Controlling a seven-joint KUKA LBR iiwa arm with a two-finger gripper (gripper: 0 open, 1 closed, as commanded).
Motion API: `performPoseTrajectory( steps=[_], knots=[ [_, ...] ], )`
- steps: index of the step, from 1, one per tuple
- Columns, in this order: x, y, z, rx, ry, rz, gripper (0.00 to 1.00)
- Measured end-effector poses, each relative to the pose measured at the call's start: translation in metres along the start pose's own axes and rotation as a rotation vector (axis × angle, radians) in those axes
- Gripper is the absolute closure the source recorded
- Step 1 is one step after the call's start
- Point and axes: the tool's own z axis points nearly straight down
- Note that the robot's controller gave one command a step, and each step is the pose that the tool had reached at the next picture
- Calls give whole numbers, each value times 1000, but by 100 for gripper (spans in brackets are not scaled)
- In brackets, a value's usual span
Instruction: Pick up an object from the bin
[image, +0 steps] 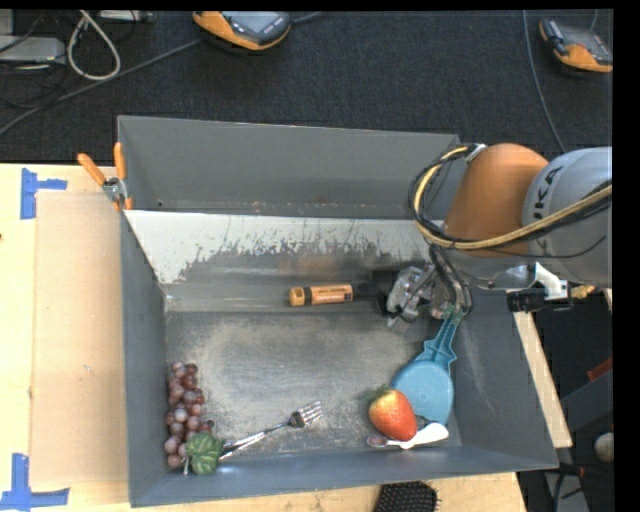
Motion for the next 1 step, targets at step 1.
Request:
performPoseTrajectory(
  steps=[1],
  knots=[
    [-1,0,7,1,3,16,100]
  ],
)
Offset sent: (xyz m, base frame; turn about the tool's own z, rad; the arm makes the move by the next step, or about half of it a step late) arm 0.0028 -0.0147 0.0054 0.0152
